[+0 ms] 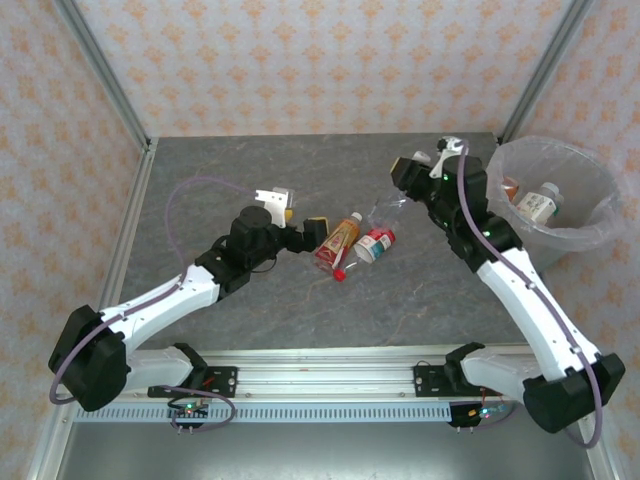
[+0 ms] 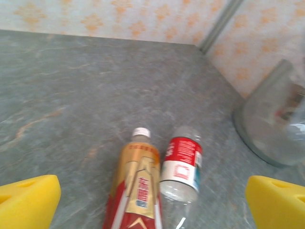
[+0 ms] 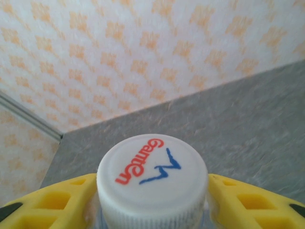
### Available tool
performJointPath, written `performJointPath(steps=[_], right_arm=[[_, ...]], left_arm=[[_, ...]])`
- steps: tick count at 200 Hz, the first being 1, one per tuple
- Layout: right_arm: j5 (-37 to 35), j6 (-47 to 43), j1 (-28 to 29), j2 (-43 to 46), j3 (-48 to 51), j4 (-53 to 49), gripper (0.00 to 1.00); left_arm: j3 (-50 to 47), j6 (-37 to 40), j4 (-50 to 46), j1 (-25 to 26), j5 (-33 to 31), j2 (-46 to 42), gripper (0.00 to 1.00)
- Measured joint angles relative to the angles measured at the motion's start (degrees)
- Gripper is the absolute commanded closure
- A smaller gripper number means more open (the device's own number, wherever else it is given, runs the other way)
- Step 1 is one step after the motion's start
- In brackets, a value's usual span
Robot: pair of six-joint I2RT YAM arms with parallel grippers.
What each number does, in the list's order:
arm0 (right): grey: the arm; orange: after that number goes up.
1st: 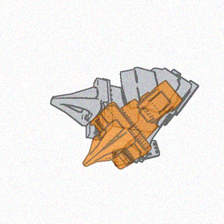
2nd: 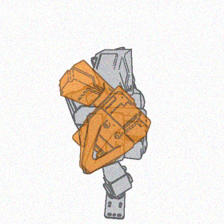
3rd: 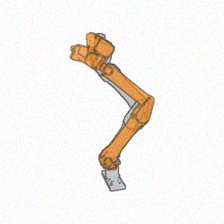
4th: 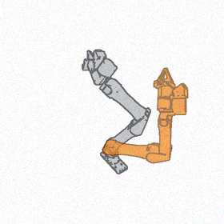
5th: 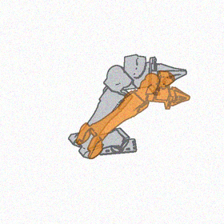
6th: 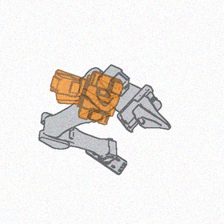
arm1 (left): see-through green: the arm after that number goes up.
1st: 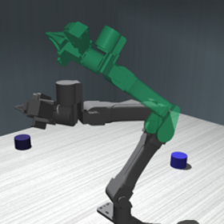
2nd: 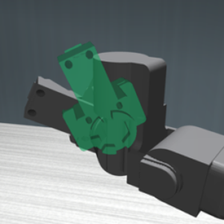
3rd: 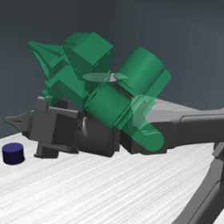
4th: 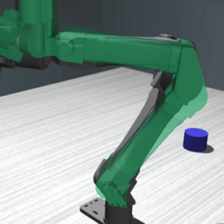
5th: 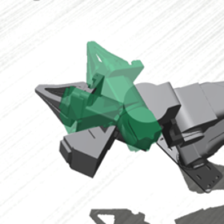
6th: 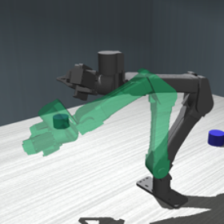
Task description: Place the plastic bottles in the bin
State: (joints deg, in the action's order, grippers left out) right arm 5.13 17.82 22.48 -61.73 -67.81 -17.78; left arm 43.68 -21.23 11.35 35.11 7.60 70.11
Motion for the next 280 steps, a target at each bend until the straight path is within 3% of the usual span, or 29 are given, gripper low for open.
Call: performJointPath(steps=[75,154,212,280], right_arm=[[-10.3,-7.0,0.0,5.5,-3.8,-4.3,0.56],[-24.1,-19.1,-1.3,5.7,-10.8,-6.9,0.6],[-27.1,-26.2,-20.1,3.3,-19.9,-9.5,0.61],[-28.8,-30.7,-34.2,-2.8,-21.0,-11.8,0.61]], left_arm=[[-0.9,-3.1,-0.6,-0.4,-9.2,0.0,0.0],[-0.9,-4.5,-0.9,-0.4,-10.2,2.7,0.0],[-0.8,-5.6,-1.1,-0.4,-10.0,5.2,0.0],[-0.7,-5.8,-1.7,-0.7,-9.7,5.3,0.0]])
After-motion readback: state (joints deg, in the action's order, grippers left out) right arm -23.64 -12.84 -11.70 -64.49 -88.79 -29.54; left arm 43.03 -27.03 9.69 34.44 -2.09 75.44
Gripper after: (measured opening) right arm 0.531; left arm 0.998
